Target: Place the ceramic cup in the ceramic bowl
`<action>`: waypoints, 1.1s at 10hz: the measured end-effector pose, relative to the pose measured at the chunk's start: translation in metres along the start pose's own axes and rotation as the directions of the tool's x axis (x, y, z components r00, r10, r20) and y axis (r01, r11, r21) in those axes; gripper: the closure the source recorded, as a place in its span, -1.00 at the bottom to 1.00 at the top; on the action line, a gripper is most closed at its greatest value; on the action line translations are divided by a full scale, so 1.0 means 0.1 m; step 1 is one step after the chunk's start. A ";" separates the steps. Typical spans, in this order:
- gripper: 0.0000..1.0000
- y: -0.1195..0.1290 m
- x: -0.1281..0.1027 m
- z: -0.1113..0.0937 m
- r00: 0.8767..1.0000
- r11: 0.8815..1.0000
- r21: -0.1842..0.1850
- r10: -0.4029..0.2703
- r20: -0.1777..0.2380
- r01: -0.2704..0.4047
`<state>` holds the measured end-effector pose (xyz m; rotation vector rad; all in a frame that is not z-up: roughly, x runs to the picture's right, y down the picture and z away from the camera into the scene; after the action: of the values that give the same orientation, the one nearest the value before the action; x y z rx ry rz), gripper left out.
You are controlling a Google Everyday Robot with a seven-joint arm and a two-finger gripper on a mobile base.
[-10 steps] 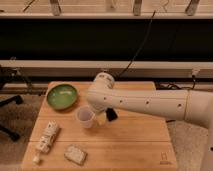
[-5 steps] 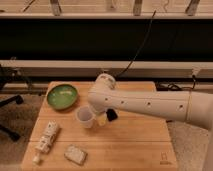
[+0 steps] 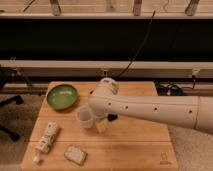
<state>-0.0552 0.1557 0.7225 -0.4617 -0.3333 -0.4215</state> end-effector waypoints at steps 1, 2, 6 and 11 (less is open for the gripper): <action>-0.60 0.04 -0.02 0.07 1.000 1.000 -0.013 -0.002 0.014 0.002; -0.60 0.07 -0.02 0.13 1.000 1.000 -0.023 -0.001 0.020 0.002; -0.60 0.18 -0.05 0.37 0.999 0.998 -0.067 -0.004 0.051 0.007; -0.38 0.19 -0.09 0.55 0.997 0.995 -0.095 -0.019 0.072 0.026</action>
<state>-0.0658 0.2007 0.7584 -0.5683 -0.3888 -0.4447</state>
